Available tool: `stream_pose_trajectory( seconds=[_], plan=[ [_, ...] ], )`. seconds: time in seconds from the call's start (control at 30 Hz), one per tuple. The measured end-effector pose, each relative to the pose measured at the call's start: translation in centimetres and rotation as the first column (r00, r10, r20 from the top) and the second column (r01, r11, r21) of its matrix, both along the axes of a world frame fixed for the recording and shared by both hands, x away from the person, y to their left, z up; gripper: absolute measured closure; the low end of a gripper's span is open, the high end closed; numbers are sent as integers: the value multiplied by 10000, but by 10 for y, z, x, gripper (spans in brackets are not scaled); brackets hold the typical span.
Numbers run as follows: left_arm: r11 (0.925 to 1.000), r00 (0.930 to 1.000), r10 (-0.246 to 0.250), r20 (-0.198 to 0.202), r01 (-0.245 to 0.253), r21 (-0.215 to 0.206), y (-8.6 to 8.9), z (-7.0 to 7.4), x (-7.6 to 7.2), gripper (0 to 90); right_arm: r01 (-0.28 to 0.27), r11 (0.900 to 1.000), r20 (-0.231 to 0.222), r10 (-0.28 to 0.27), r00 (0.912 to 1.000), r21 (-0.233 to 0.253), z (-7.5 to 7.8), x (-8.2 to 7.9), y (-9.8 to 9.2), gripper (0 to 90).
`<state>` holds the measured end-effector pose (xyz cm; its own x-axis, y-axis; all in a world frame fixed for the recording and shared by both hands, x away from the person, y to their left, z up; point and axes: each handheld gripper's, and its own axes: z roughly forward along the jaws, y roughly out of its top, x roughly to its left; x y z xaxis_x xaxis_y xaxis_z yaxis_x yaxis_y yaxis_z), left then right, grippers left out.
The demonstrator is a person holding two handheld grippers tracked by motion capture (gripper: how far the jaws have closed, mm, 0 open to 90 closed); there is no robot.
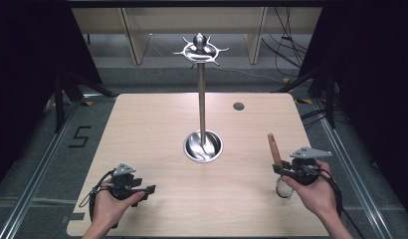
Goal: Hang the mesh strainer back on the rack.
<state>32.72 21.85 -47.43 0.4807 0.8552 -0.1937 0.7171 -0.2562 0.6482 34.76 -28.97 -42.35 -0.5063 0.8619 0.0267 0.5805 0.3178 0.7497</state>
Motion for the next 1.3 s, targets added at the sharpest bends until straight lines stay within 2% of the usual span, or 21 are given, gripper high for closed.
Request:
stream_pose_trajectory(
  seconds=[0.07,0.1,0.17,0.33,0.43,0.47,0.5,0.57,0.6,0.8,0.87,0.93,0.97,1.0,1.03,1.07,1.1,1.13,1.23,1.27,1.3],
  plan=[
    [9999,10000,-32,34,31,136,1,0,0,364,195,9992,-230,-187,9996,344,4,-2,1,692],
    [9999,10000,-57,13,57,109,1,0,0,364,190,9985,-109,-185,9998,517,3,-1,2,692],
    [10000,10000,-32,-49,32,-29,1,0,0,364,41,9995,255,-49,9997,307,6,0,-1,692],
    [10000,10000,27,-31,-27,-43,1,0,0,363,-8,9975,673,-39,9977,705,9,0,-1,693],
    [10000,10000,10,10,-10,18,1,0,0,362,-39,9950,837,-44,9965,997,11,0,2,692],
    [10000,10000,-31,-6,31,10,1,0,0,363,-35,9934,688,-44,9976,1142,13,-1,3,693],
    [10000,10000,-30,-14,30,-43,1,0,1,362,-168,9951,975,72,9952,974,14,0,2,692],
    [9998,10000,65,40,-65,-167,1,0,0,362,-56,9927,954,-60,9954,1207,16,-1,5,693],
    [9999,9999,52,102,-51,-144,1,0,0,362,-124,9952,1278,-2,9918,974,16,1,3,693],
    [9999,9998,-27,210,29,-109,3,1,1,362,-264,9936,1393,109,9902,1100,19,1,3,692],
    [9990,9994,134,317,-121,-425,0,0,0,361,-138,9944,1671,-39,9859,1050,21,1,3,692],
    [9992,9993,46,364,-32,-394,1,1,0,360,-215,9937,1814,11,9834,1103,22,2,4,693],
    [9978,9985,283,472,-253,-612,-1,0,0,360,-196,9932,1868,-22,9824,1147,23,2,5,692],
    [9995,9991,9,420,5,-327,2,1,0,360,-70,9891,1736,-189,9846,1470,23,1,9,692],
    [9993,9990,39,446,-22,-378,2,1,0,360,-59,9888,1535,-172,9880,1490,26,0,10,692],
    [9991,9988,101,477,-81,-423,2,1,0,360,-195,9905,1884,-65,9821,1361,27,1,10,692],
    [9967,9978,365,551,-323,-749,-1,0,1,360,-60,9895,1612,-176,9868,1447,29,0,12,693],
    [9962,9975,404,576,-358,-788,-1,-1,1,360,-264,9902,1840,8,9829,1370,29,2,12,692],
    [9955,9977,345,587,-291,-897,0,1,1,357,-112,9873,1755,-170,9843,1584,30,2,16,693],
    [9952,9973,376,626,-317,-931,-1,1,1,357,-291,9895,1978,6,9802,1413,30,5,15,692],
    [9947,9970,391,674,-325,-971,-1,1,1,357,-219,9890,1797,-48,9837,1463,30,4,17,692]
  ],
)
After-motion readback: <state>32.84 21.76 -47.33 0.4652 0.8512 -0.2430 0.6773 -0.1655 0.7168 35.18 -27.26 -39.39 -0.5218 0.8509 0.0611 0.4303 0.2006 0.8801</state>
